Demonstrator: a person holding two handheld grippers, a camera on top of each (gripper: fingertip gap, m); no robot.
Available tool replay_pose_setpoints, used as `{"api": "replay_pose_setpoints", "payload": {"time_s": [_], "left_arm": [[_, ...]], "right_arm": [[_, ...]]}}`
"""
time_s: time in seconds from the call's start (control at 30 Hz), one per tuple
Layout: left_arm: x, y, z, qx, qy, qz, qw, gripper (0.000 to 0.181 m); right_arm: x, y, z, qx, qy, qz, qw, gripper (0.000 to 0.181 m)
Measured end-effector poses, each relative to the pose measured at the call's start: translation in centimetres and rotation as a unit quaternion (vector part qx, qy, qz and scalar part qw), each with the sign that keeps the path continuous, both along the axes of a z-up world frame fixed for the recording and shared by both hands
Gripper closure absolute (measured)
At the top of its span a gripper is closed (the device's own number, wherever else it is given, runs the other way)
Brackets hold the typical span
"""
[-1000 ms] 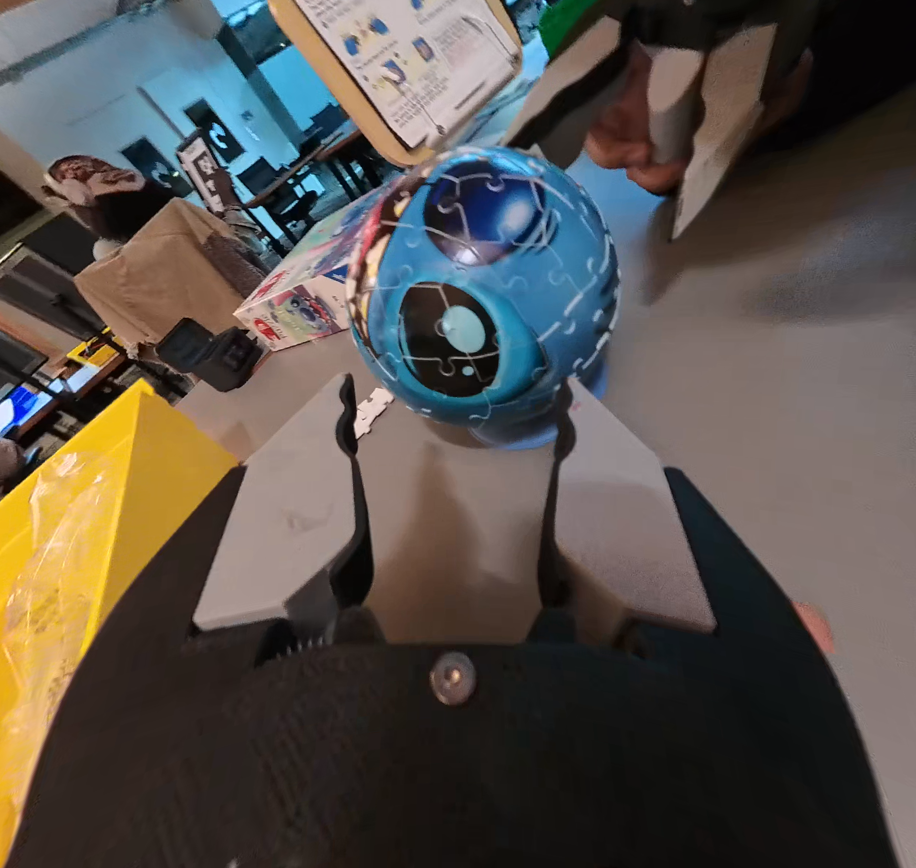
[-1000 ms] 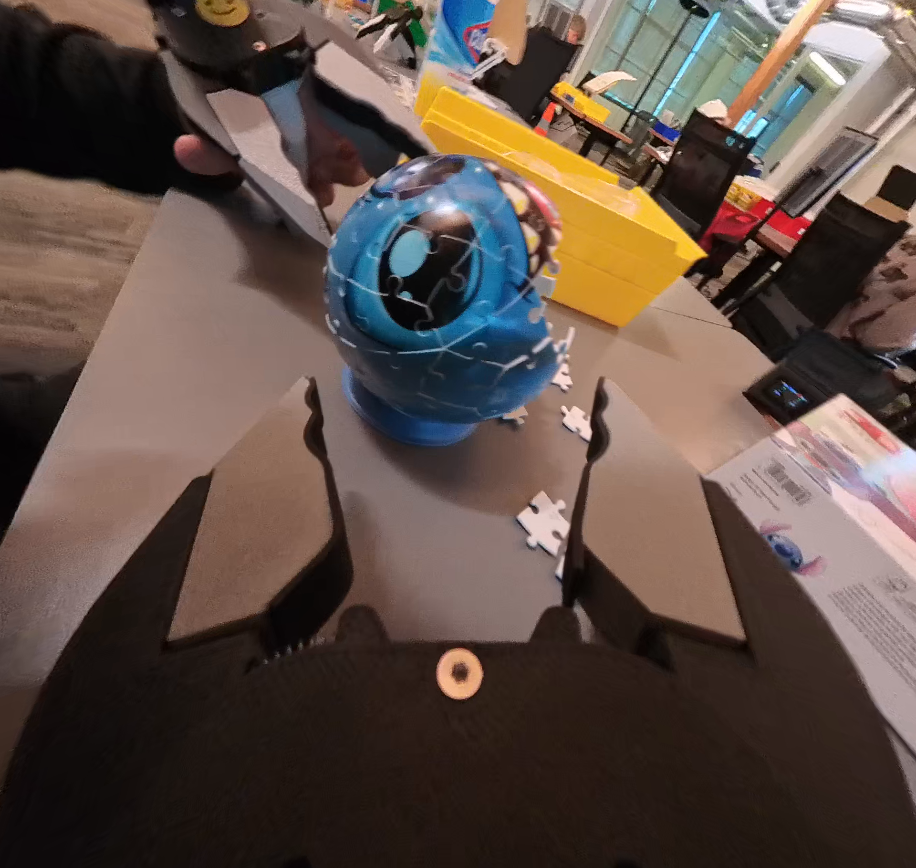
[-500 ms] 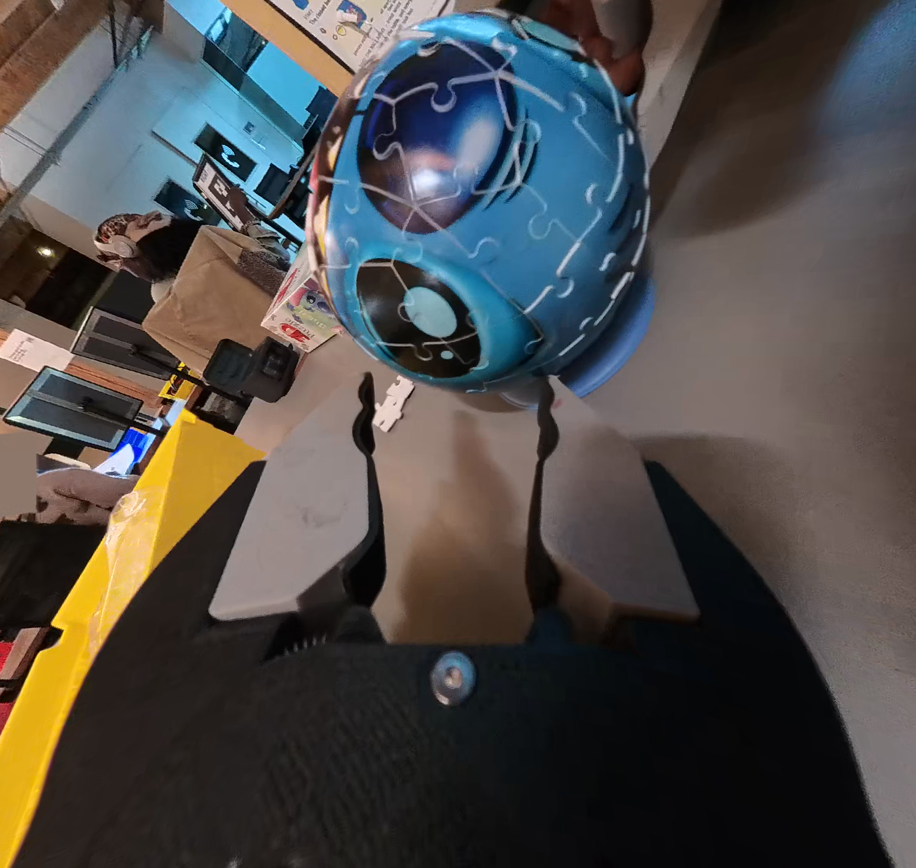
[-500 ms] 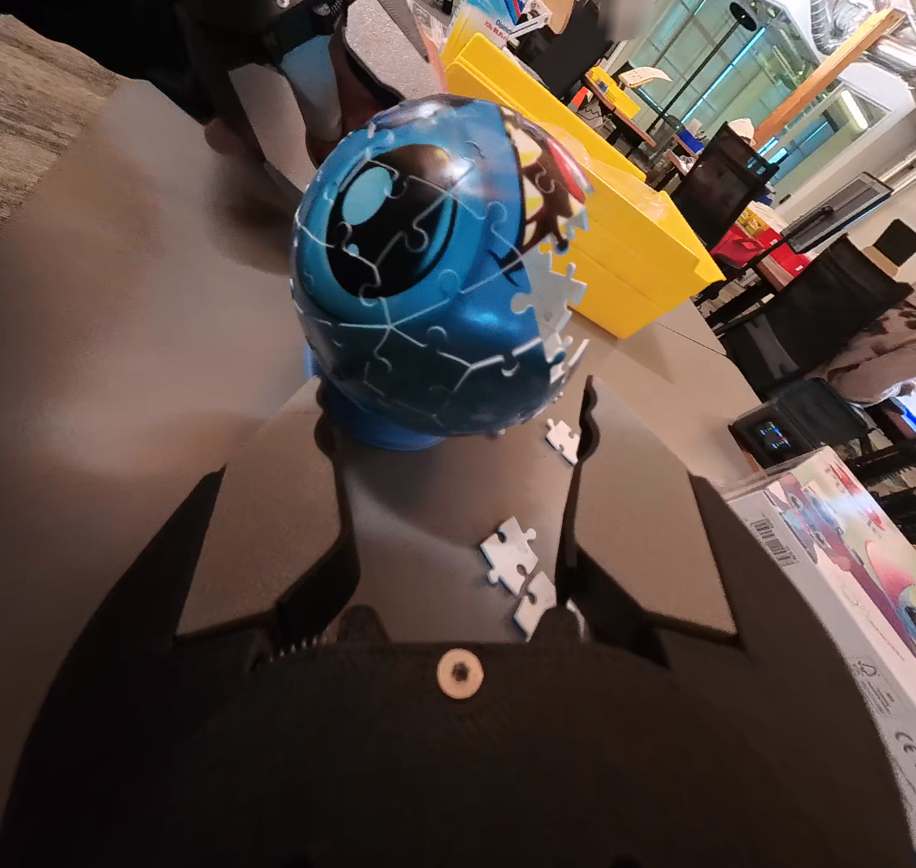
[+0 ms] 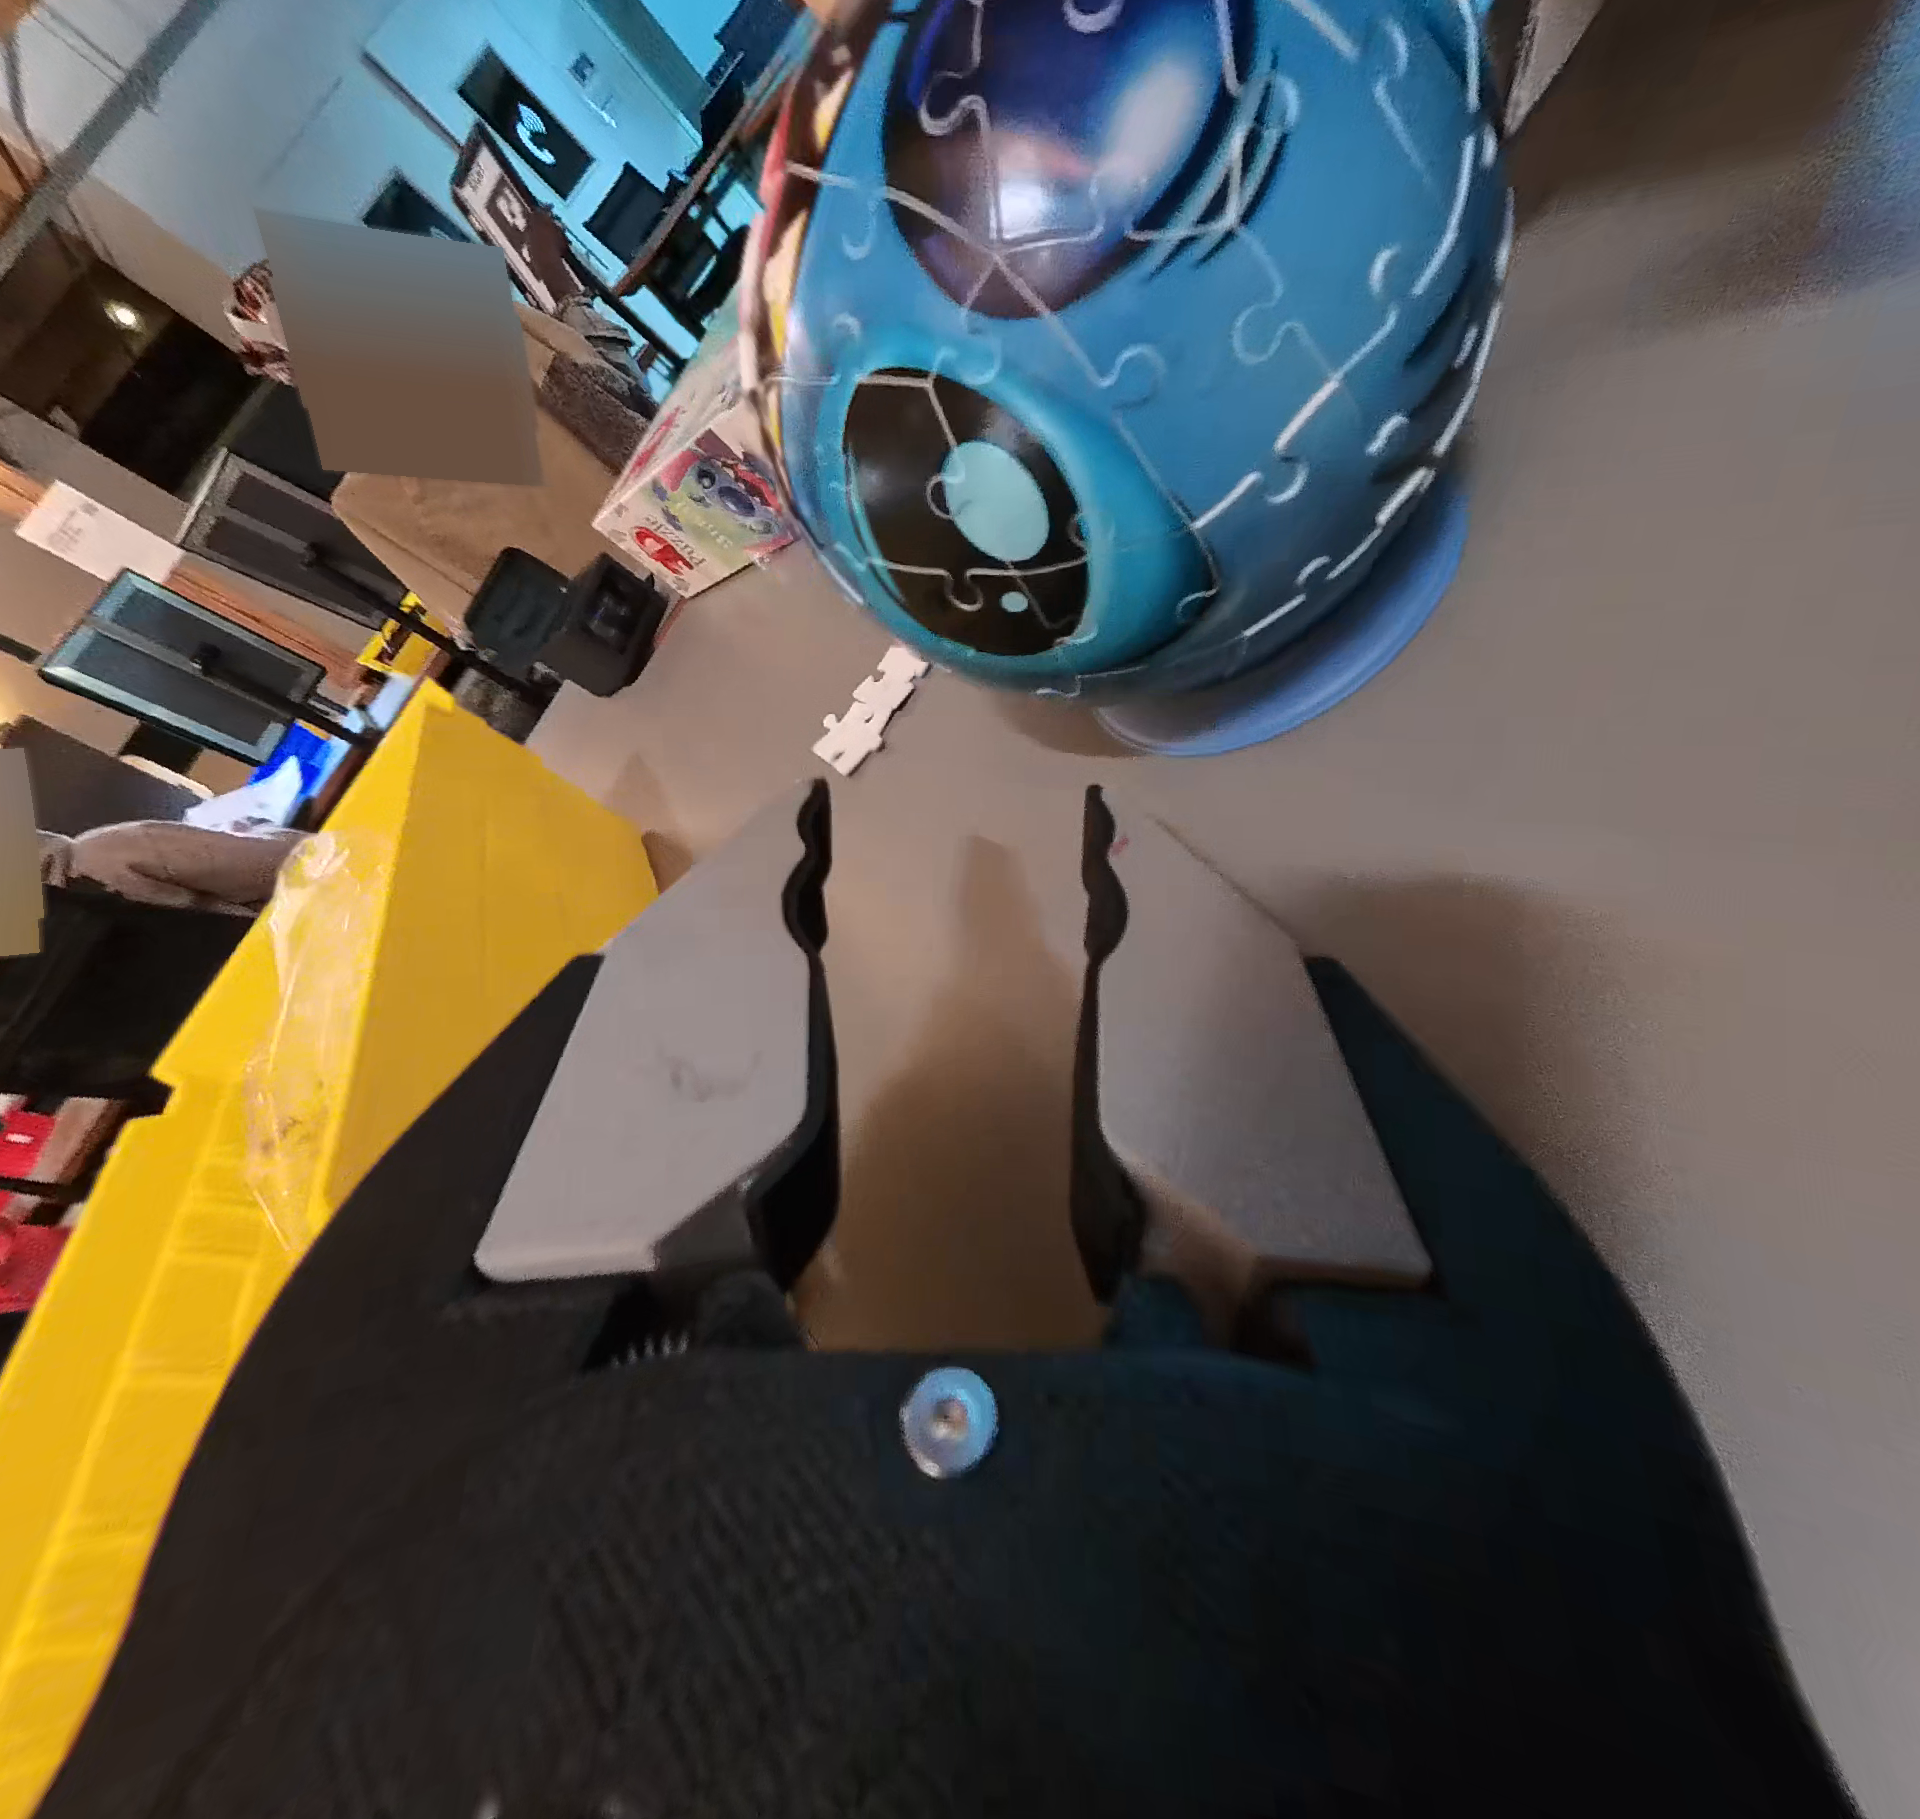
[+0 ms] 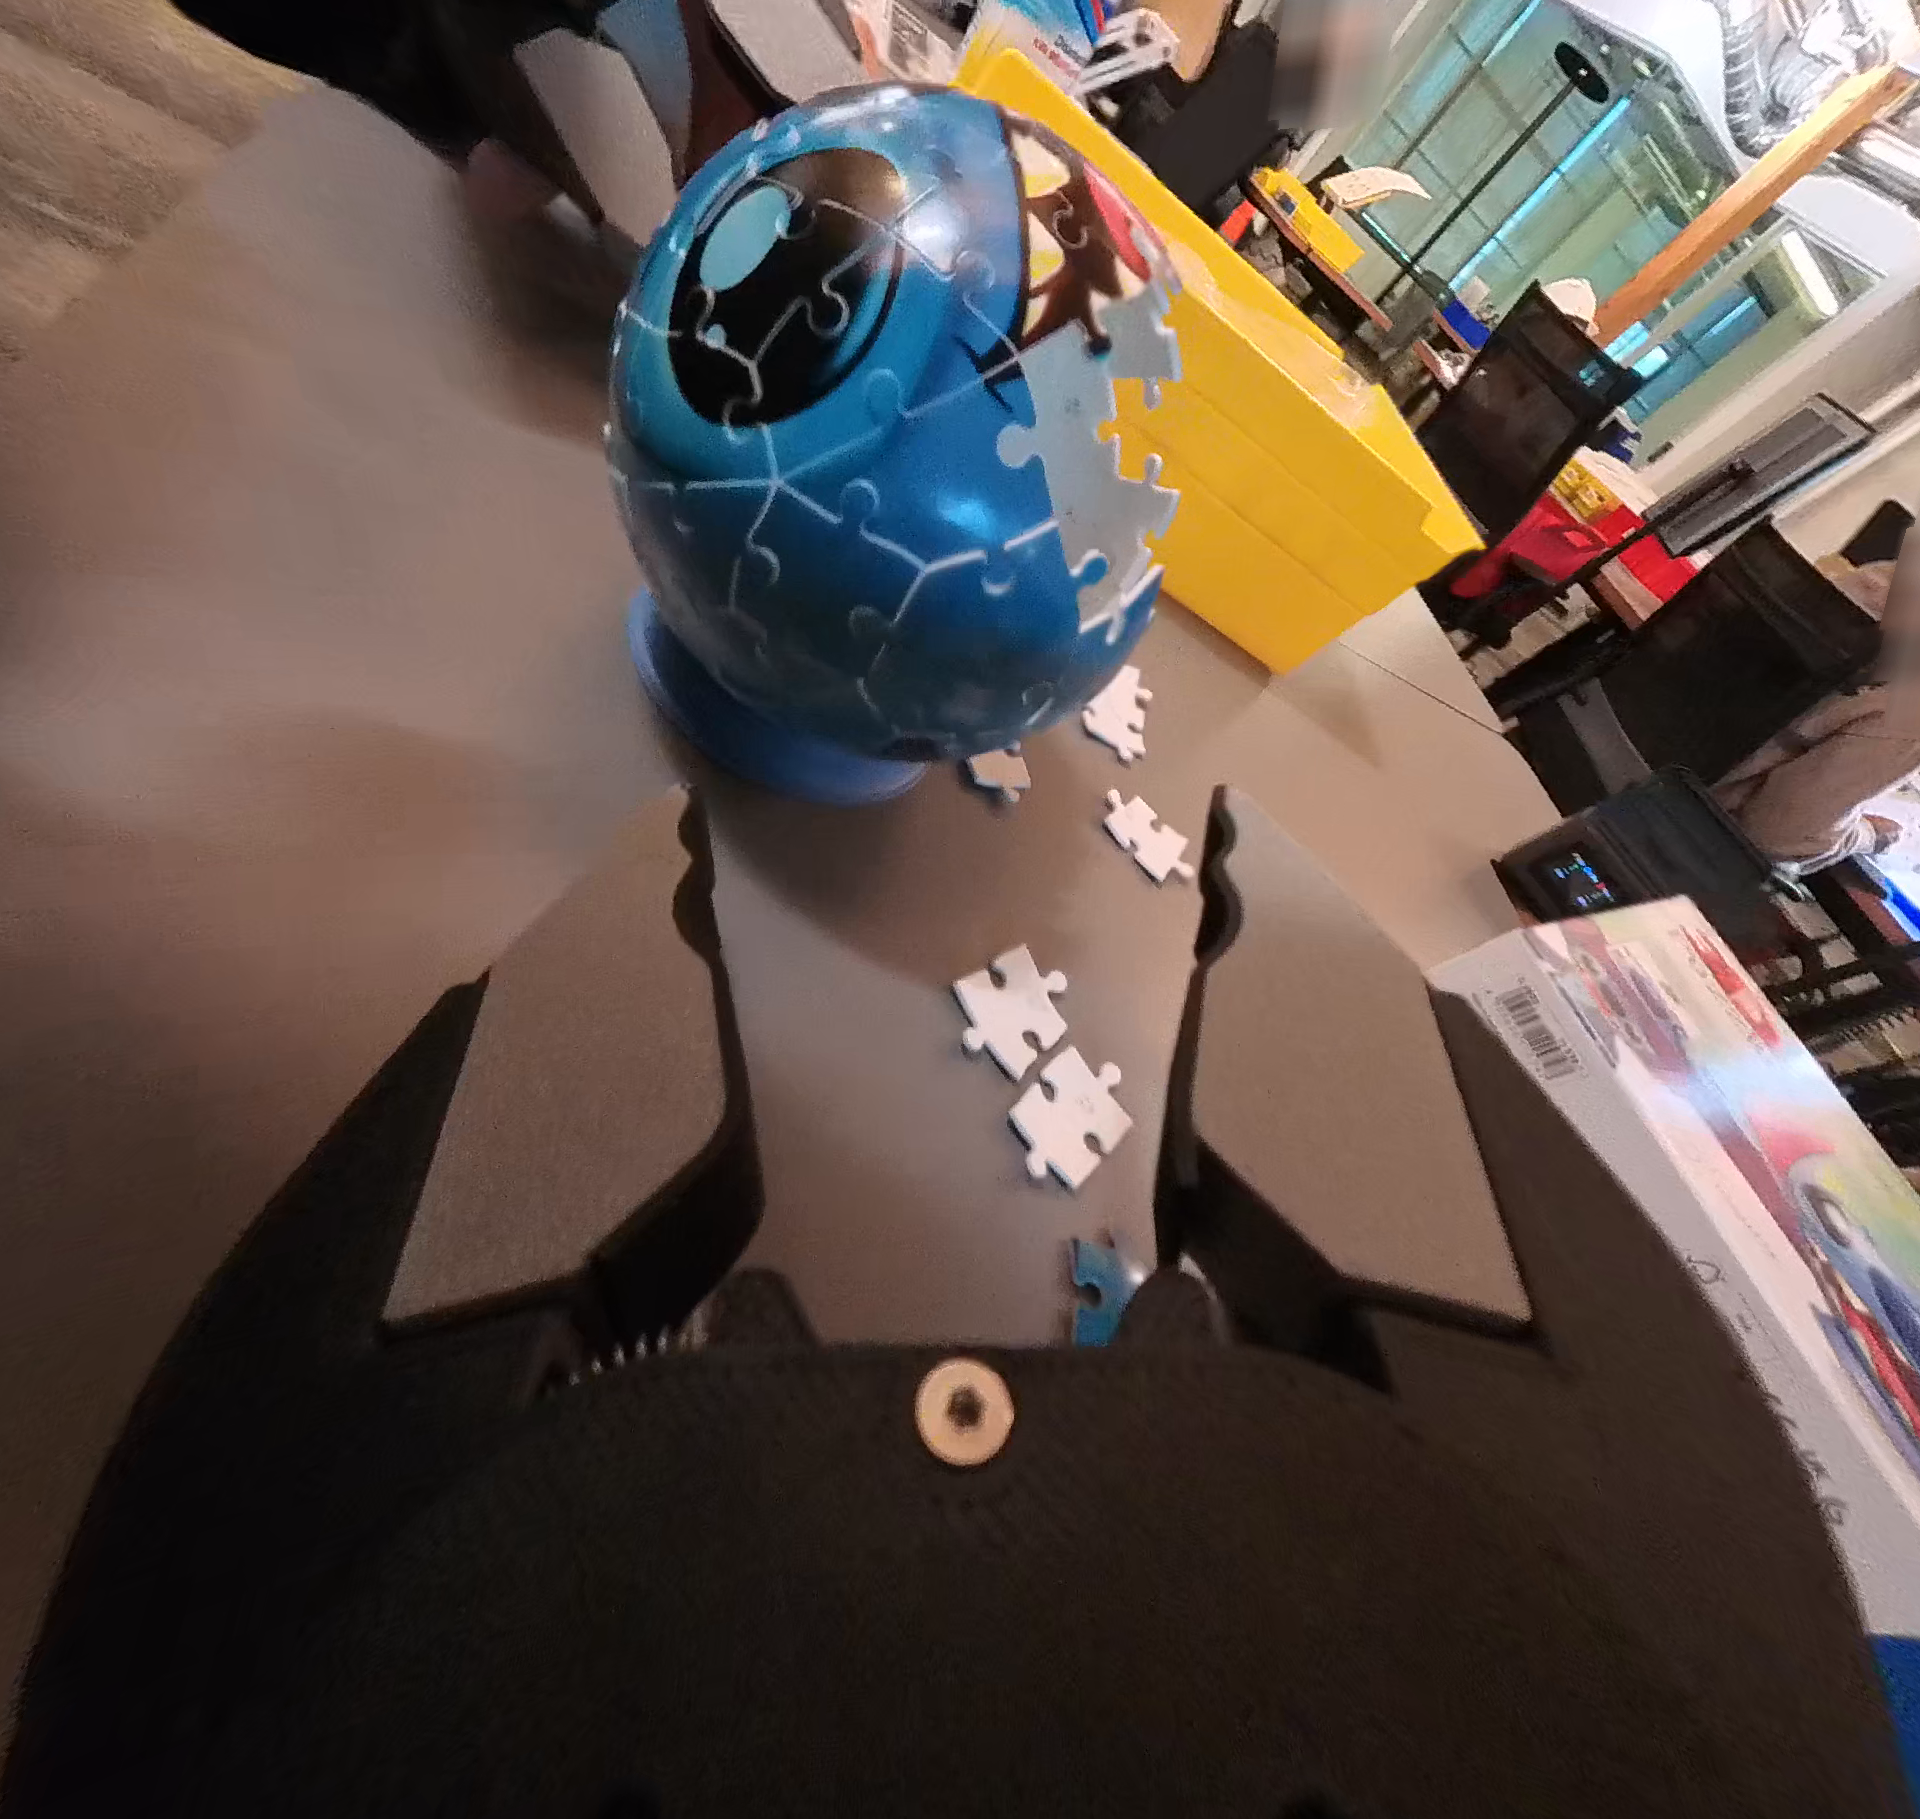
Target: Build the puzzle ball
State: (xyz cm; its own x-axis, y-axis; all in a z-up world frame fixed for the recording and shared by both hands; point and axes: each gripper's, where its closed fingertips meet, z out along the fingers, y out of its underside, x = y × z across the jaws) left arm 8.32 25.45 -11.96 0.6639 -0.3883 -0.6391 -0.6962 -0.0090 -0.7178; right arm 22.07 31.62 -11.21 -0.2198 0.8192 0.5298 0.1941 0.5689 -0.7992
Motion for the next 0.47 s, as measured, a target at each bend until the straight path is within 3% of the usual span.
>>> {"api": "replay_pose_setpoints", "payload": {"time_s": [0.2,0.47], "left_arm": [[-0.1,-0.3,0.5,-0.022,-0.057,0.000,0.998,0.139],[-1.4,-0.2,1.9,-0.005,-0.122,0.019,0.992,0.141]], "right_arm": [[1.1,0.6,1.3,-0.072,0.018,0.029,0.997,0.090],[5.6,8.3,4.2,-0.214,0.086,-0.010,0.973,0.086]]}}
